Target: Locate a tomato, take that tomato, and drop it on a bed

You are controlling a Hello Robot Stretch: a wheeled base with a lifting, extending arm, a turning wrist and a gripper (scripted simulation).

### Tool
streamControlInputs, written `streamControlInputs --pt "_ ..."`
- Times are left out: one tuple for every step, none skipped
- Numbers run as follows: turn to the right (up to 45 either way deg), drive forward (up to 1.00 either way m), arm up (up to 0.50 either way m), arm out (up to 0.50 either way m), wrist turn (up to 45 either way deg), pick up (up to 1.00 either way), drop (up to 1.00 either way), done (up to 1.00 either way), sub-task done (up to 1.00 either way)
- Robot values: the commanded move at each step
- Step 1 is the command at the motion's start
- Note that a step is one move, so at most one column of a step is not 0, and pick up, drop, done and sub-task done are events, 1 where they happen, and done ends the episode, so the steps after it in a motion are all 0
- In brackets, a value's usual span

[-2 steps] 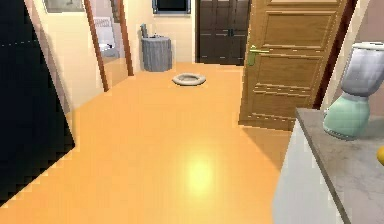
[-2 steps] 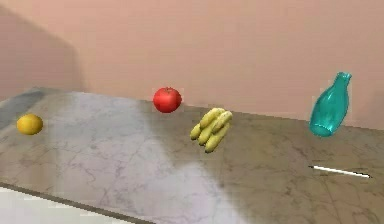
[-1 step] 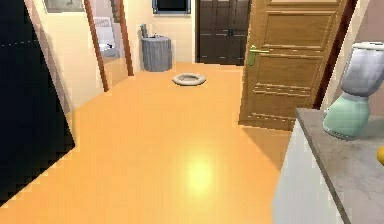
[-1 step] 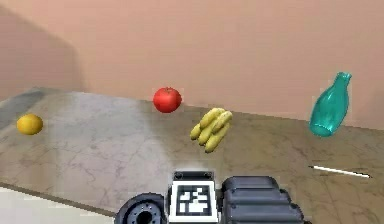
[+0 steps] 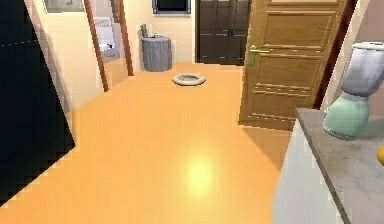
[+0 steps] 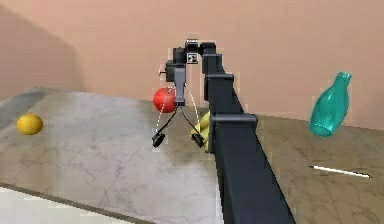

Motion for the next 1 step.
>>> streamControlInputs --pt "0.0 0.0 0.0 0.0 45.0 0.0 0.0 0.0 0.0"
